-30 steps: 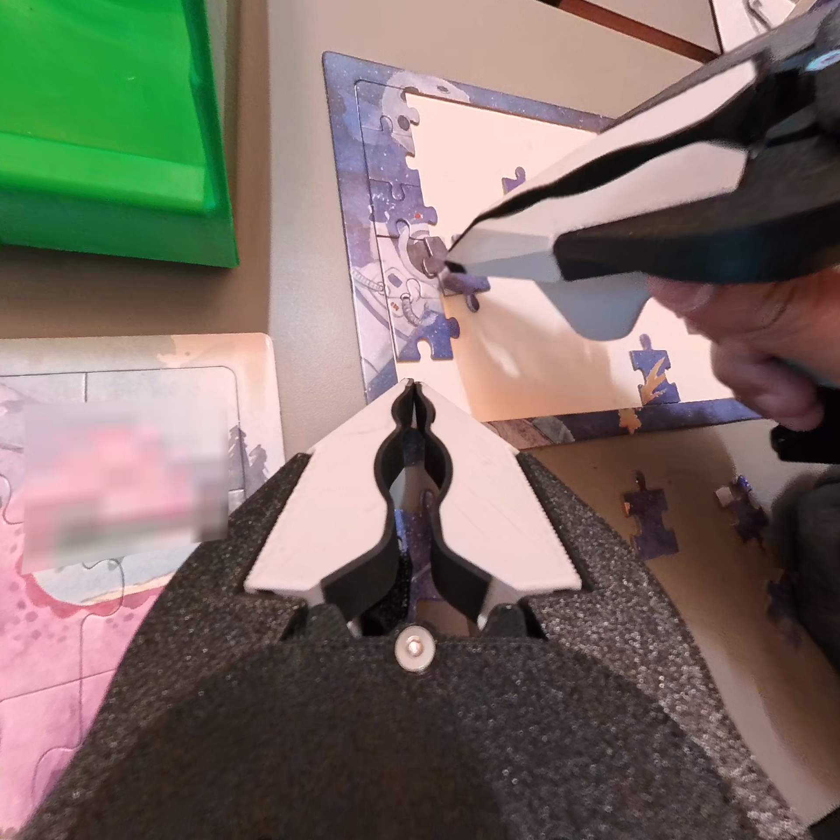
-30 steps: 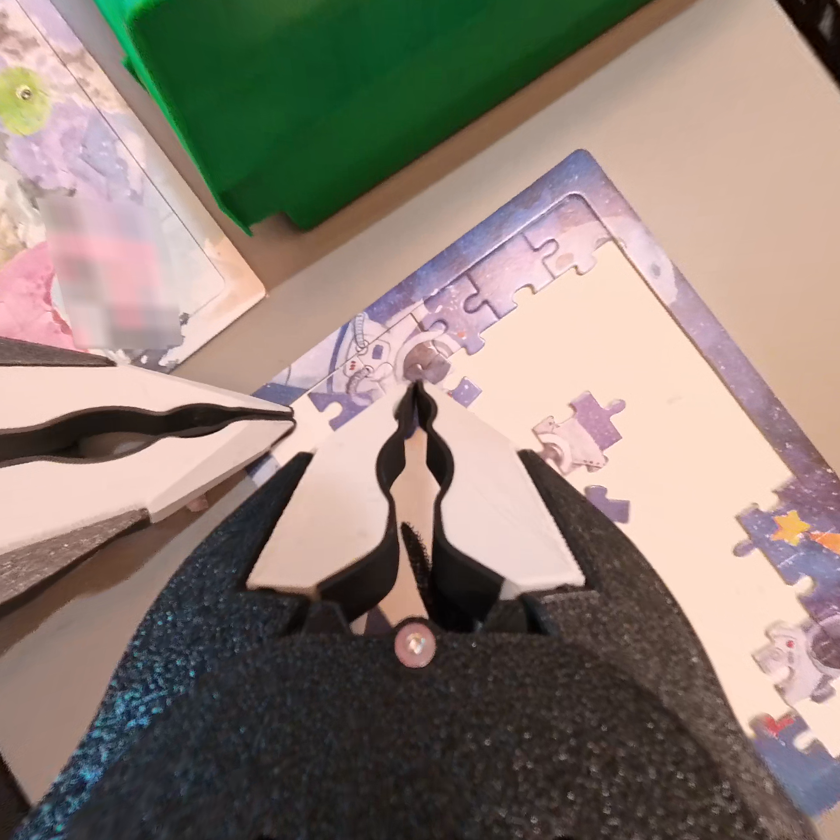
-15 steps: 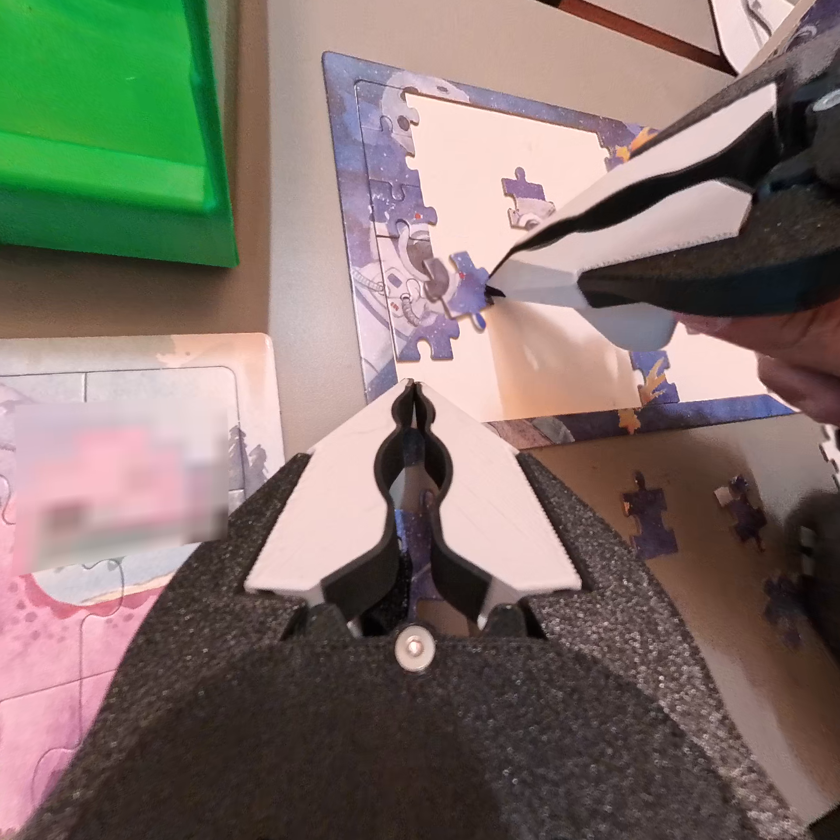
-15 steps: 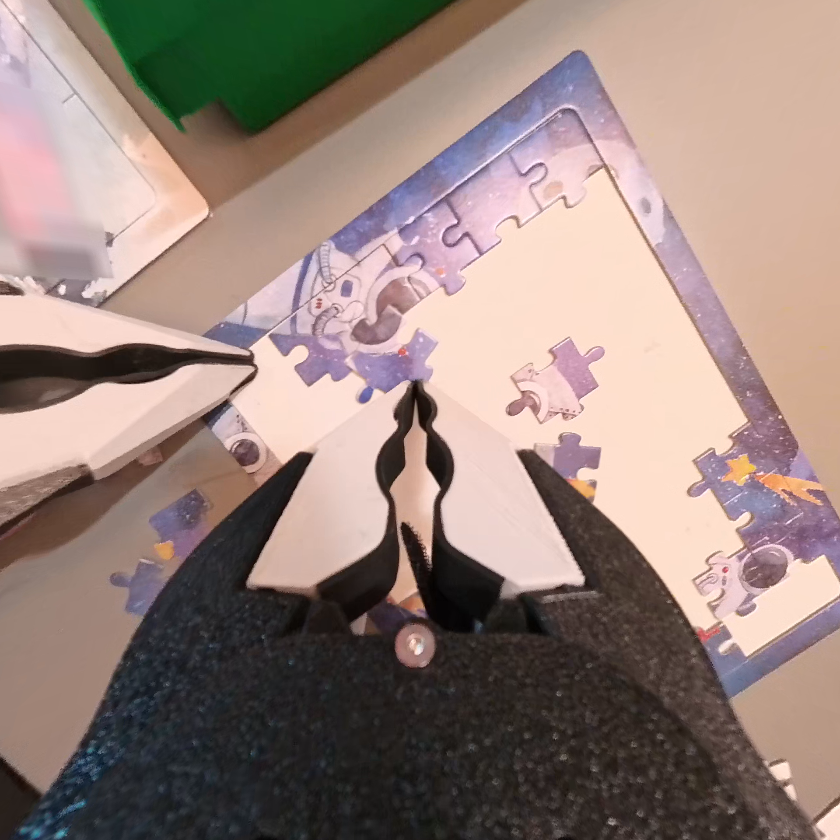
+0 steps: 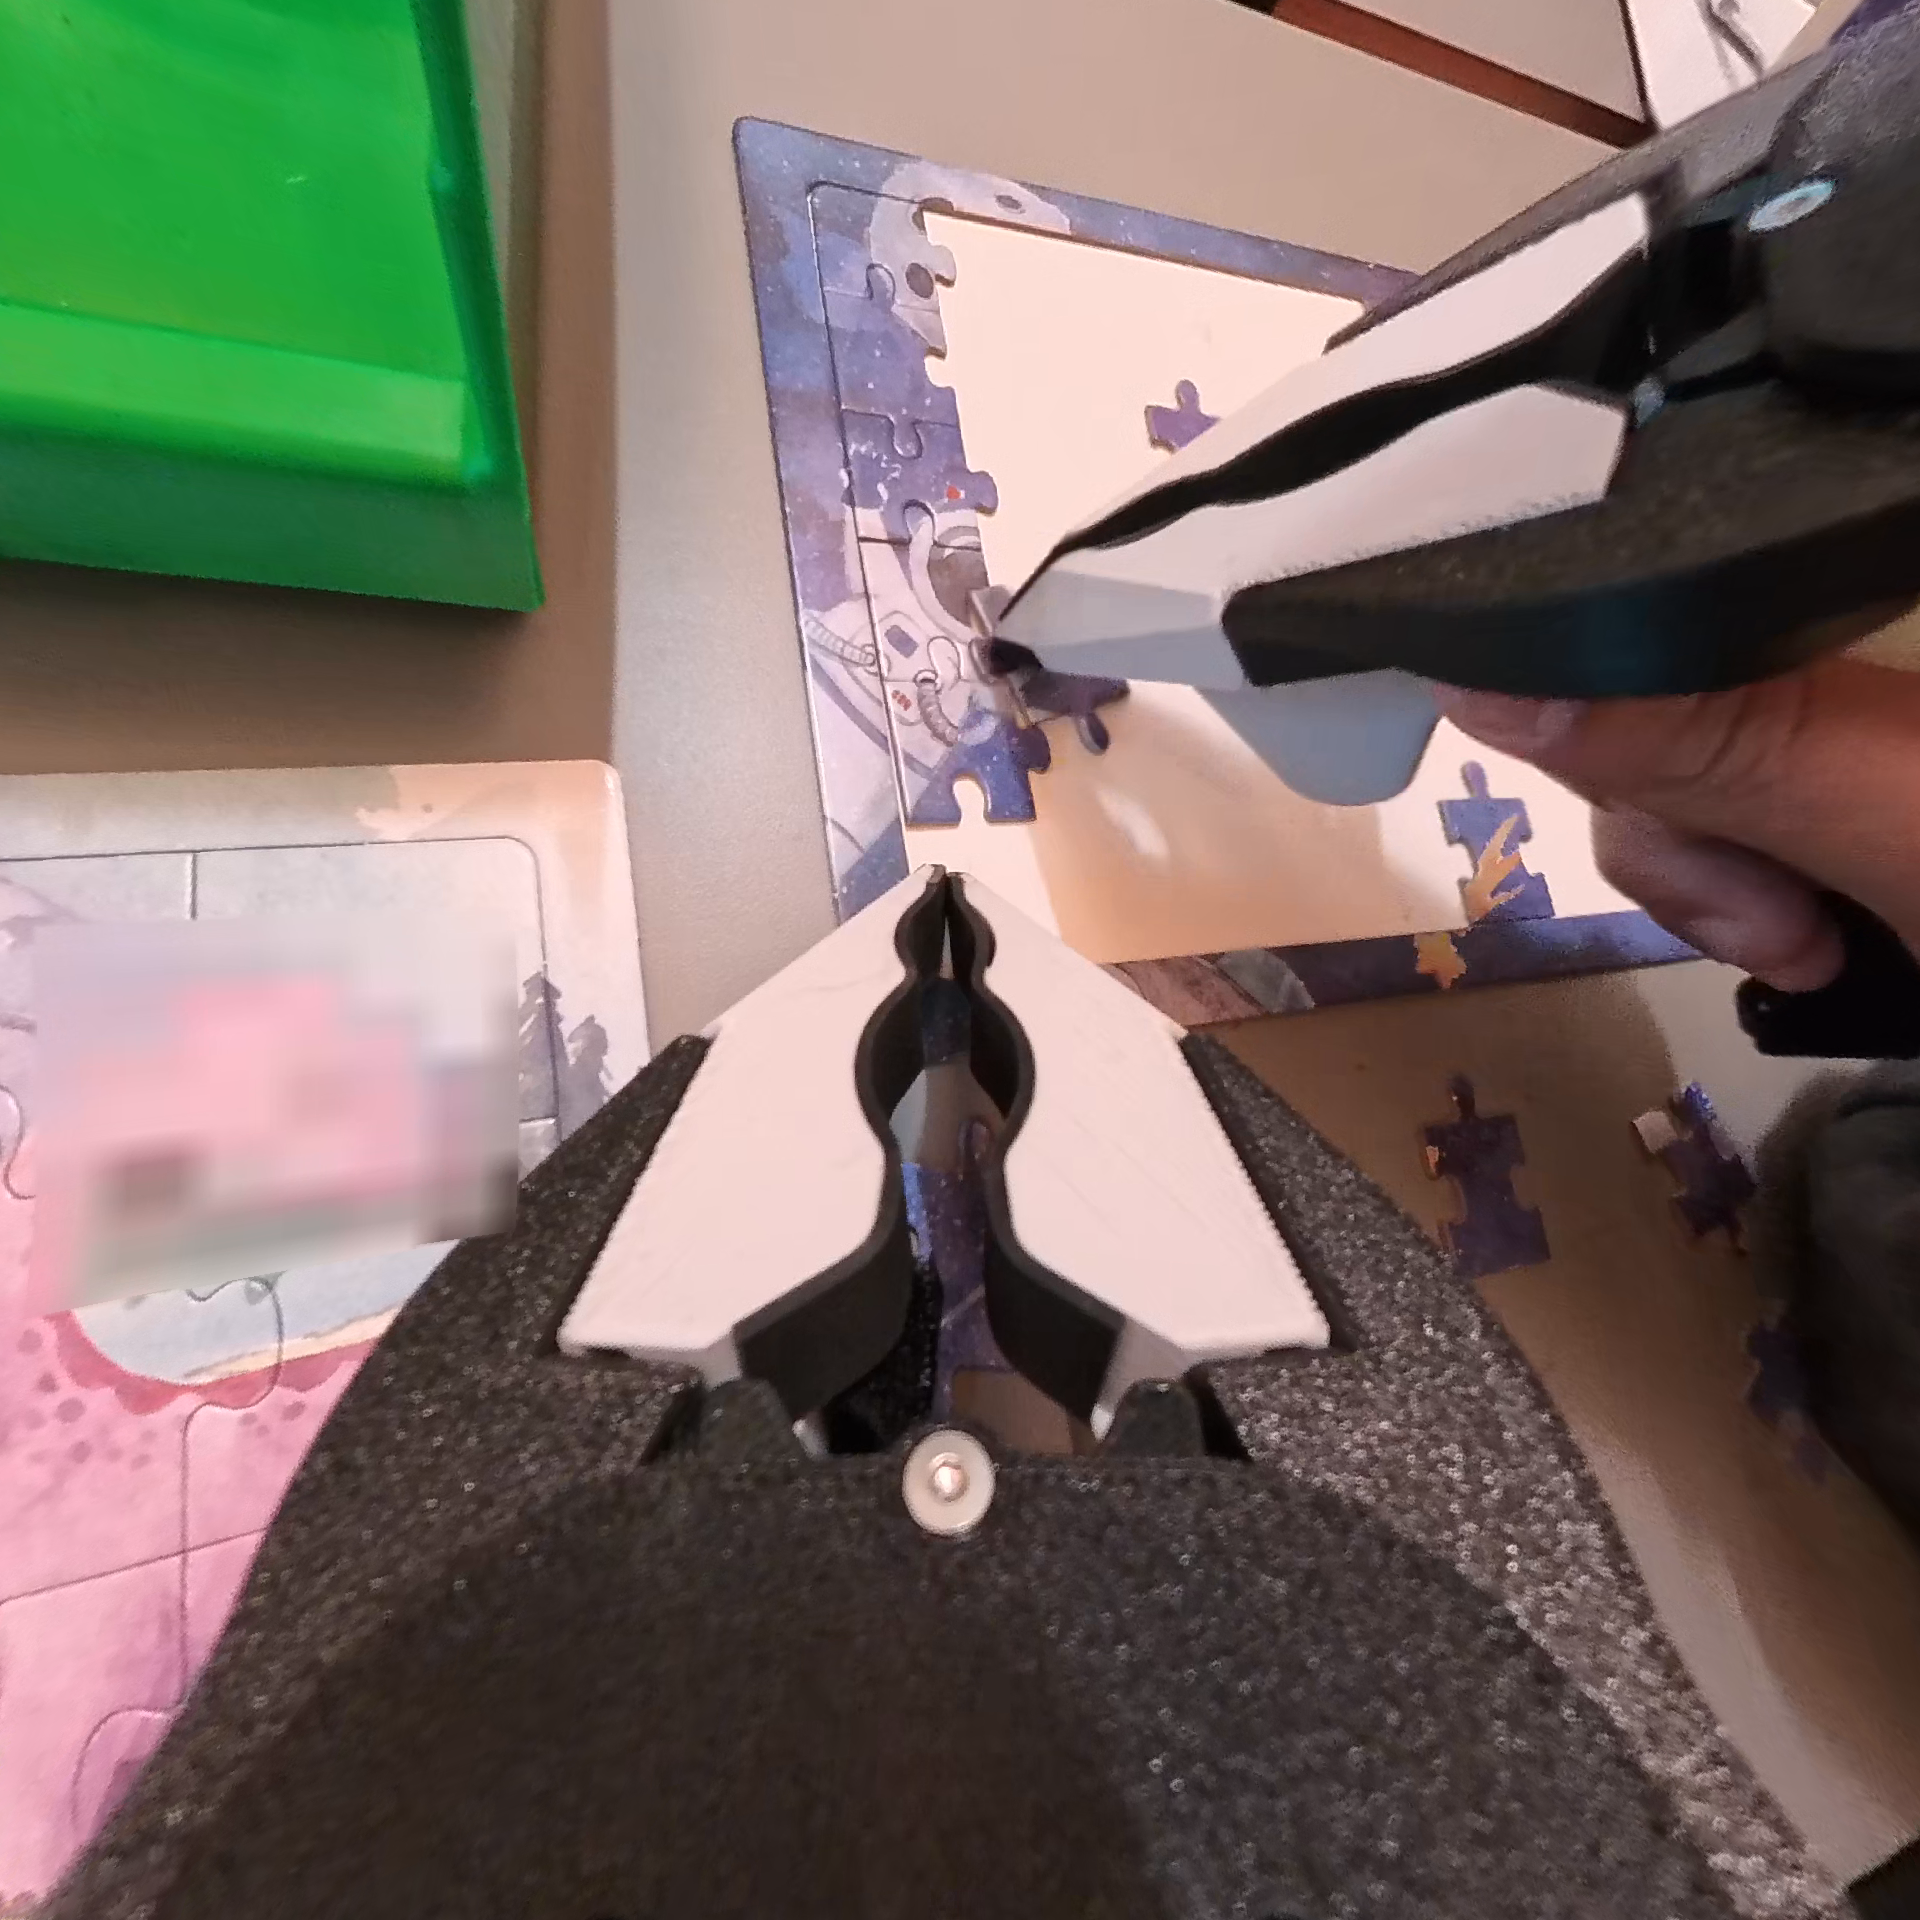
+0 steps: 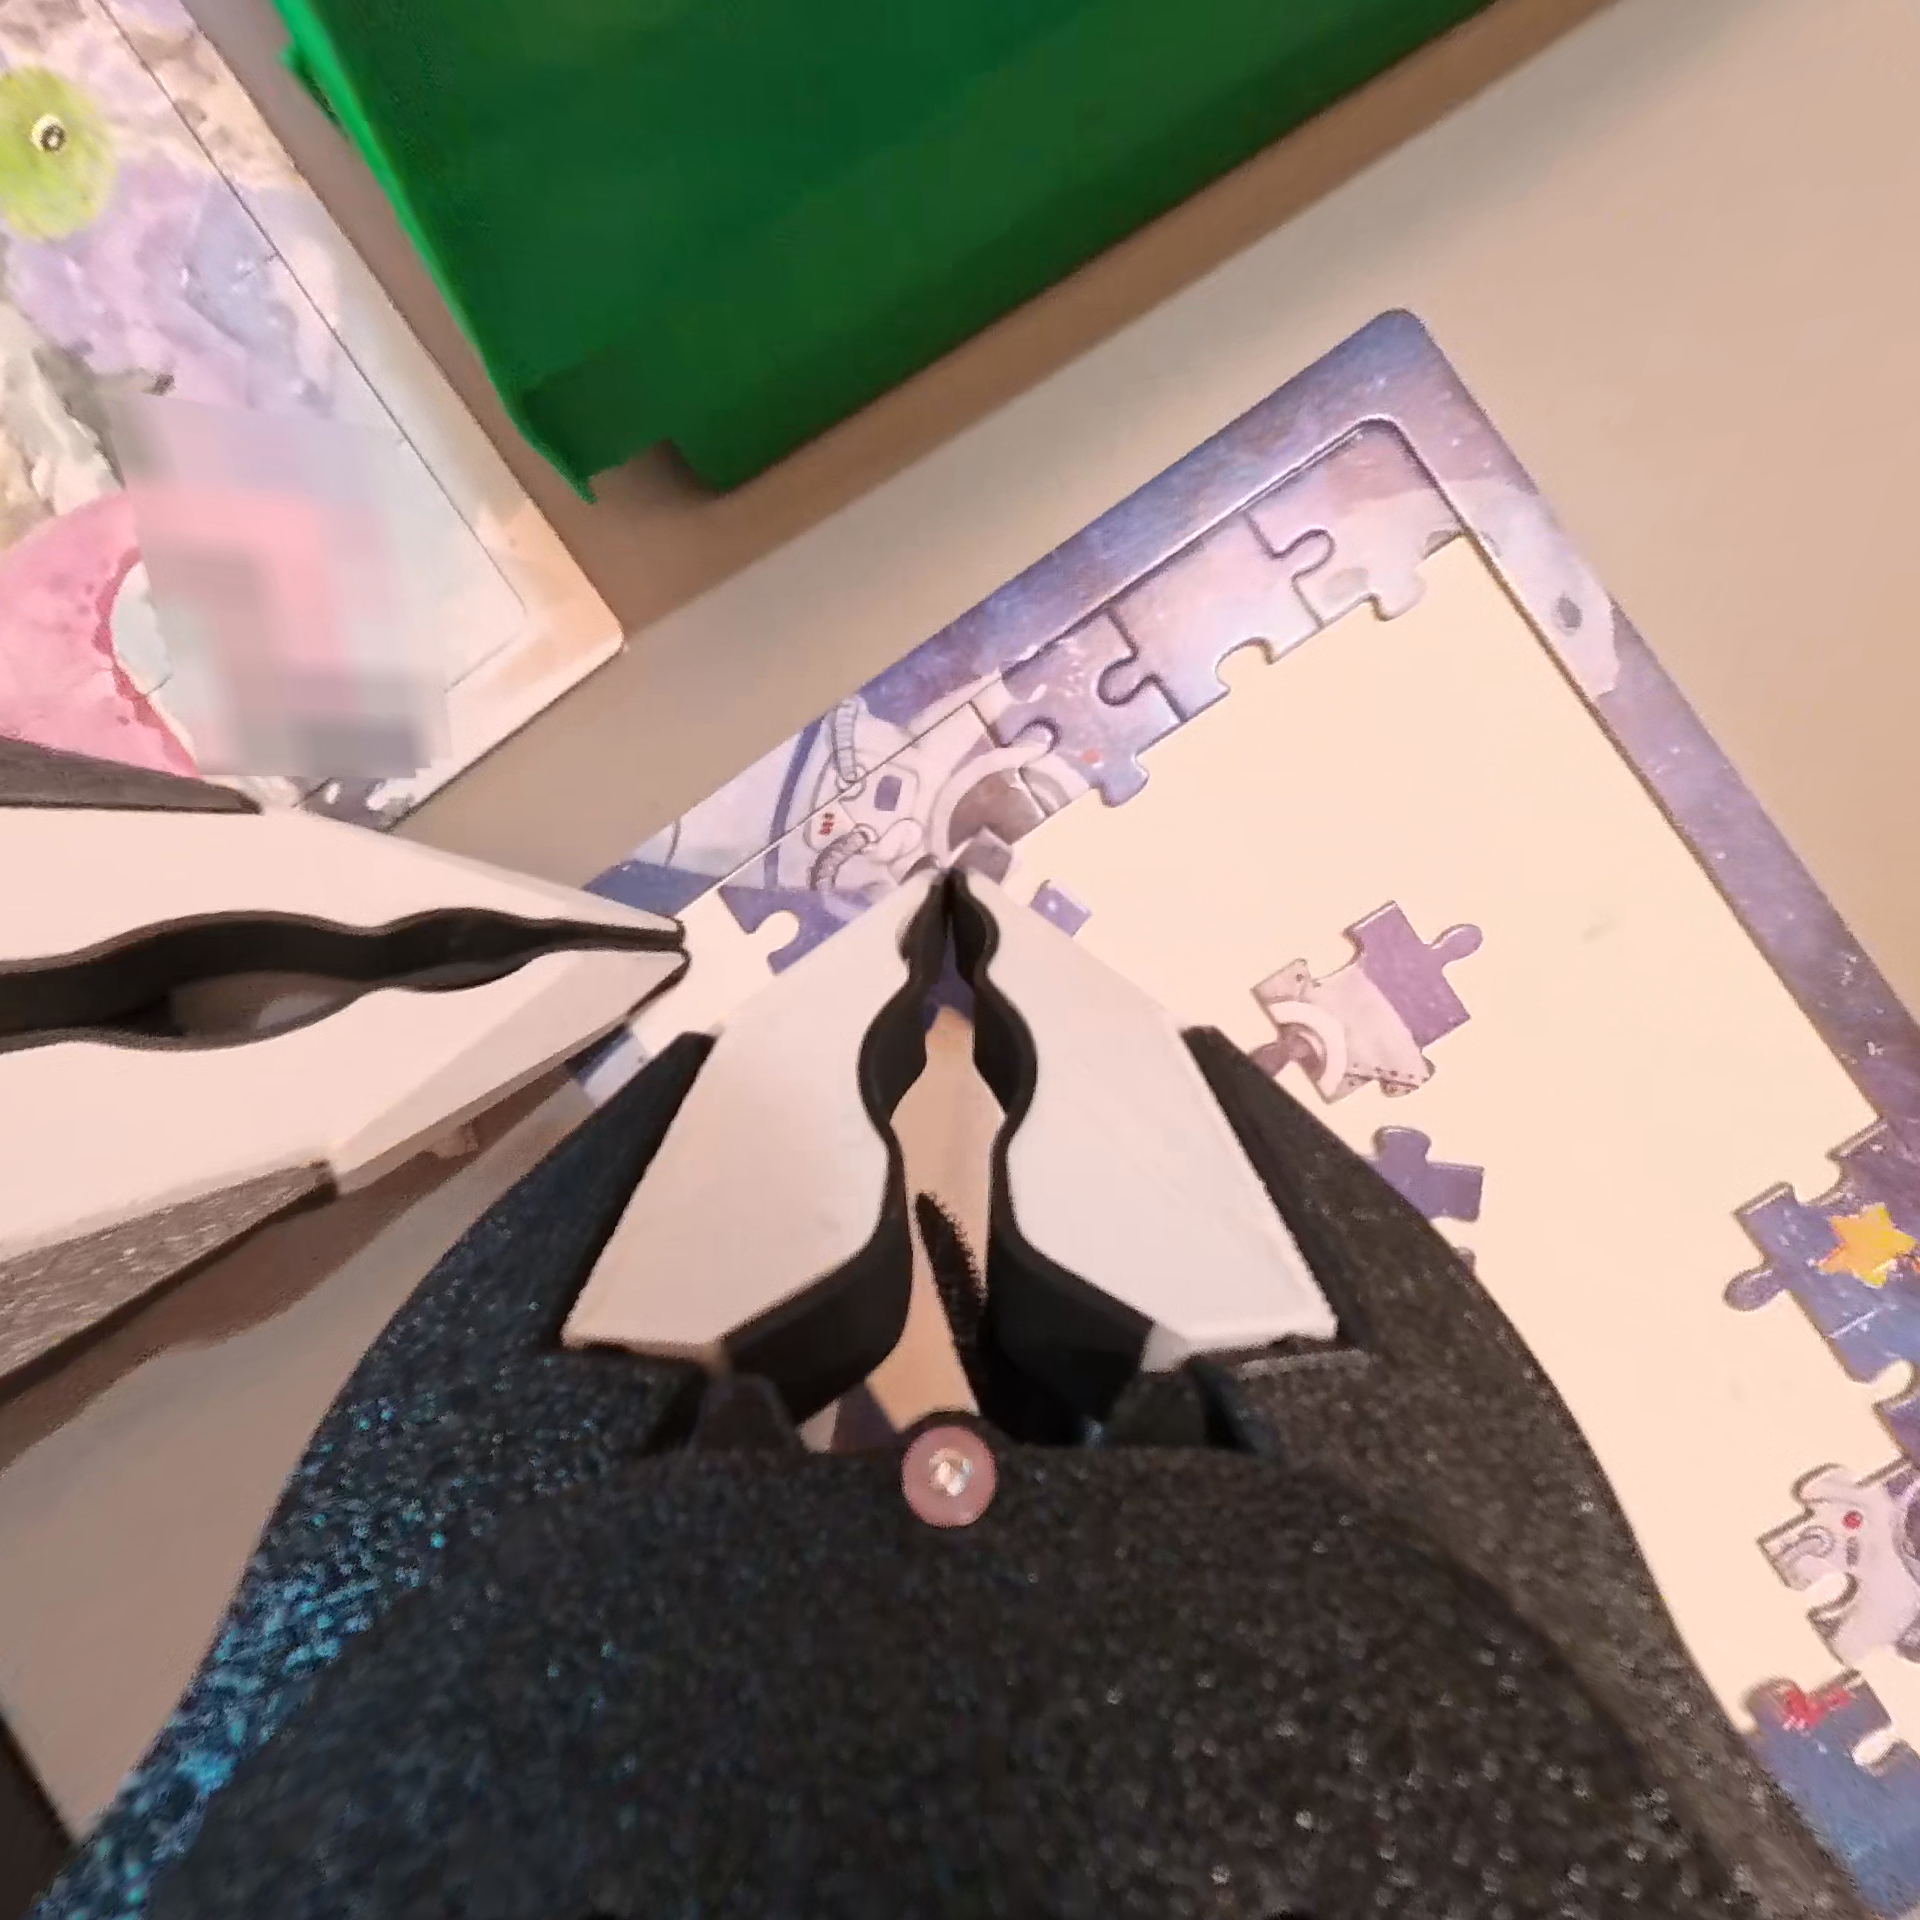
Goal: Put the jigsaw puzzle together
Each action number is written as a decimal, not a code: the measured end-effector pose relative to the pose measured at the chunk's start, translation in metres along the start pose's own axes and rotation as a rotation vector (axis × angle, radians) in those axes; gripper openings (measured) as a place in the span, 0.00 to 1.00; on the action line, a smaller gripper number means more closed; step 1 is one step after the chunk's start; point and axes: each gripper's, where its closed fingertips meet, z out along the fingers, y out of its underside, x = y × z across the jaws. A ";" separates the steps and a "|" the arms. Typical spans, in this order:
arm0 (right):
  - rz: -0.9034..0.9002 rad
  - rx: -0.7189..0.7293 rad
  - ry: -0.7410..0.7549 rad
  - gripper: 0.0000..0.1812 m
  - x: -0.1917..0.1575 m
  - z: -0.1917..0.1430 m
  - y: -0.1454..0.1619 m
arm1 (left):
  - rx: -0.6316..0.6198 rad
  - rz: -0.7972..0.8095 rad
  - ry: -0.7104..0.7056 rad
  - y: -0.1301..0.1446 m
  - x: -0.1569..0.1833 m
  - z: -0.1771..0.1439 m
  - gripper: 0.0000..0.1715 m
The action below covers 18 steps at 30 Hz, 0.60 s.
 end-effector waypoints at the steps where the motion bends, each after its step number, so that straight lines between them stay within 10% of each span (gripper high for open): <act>1: 0.013 0.011 0.000 0.00 0.002 0.000 -0.001 | 0.000 0.000 0.000 0.000 0.000 0.000 0.00; 18: 0.100 -0.076 0.035 0.00 0.033 -0.014 0.023 | -0.001 0.009 -0.008 0.000 0.000 0.000 0.00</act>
